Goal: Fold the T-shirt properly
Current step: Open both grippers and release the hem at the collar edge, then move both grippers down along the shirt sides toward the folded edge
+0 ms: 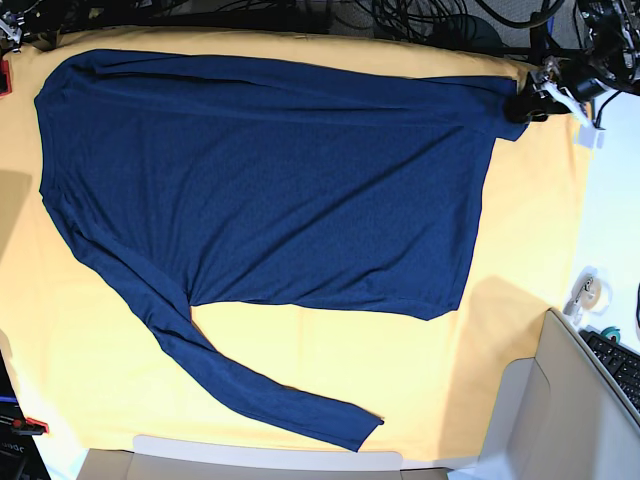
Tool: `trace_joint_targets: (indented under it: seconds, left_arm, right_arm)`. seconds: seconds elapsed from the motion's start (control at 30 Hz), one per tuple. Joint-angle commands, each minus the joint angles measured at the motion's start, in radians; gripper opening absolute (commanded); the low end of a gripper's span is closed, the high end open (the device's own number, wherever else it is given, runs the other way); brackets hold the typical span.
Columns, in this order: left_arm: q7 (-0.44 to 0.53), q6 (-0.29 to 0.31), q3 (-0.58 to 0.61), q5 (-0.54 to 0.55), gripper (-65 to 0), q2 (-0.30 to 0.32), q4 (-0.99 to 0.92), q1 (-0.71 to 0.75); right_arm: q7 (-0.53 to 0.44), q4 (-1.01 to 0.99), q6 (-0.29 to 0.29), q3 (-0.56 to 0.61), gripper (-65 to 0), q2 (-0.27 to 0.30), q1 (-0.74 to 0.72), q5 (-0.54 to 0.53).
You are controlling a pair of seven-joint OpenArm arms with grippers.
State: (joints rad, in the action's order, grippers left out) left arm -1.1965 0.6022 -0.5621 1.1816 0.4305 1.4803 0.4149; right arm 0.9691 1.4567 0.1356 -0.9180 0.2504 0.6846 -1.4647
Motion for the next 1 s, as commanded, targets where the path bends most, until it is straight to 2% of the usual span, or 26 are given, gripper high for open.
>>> trace_joint_targets:
  seconds: [0.0,0.17,0.5,0.7,0.97]
  left_arm:
    - [0.002,-0.003,-0.029,-0.013,-32.7,0.026,0.01,0.003]
    - [0.002,-0.006,-0.06,-0.016,-32.7,0.028,0.01,0.003]
    - [0.002,-0.008,-0.105,-0.018,-32.8,0.029,0.058,-0.021]
    - [0.002,-0.008,-0.106,-0.018,-32.8,0.029,0.167,-0.023]
    - [0.002,-0.008,-0.1,-0.015,-32.8,0.029,0.173,-0.027]
  right_arm:
    - [-0.003,0.014,-0.011,-0.013,-40.5,0.017,0.008,-0.019]
    - [-0.003,0.051,-0.011,-0.013,-40.5,0.017,0.008,-0.019]
    - [-0.037,0.292,-0.011,-0.013,-40.5,0.017,-0.004,-0.012]
    - [-0.039,0.444,-0.012,-0.011,-40.5,0.014,-0.053,0.111]
    - [-0.034,0.456,-0.012,-0.008,-40.5,0.017,-0.145,0.197]
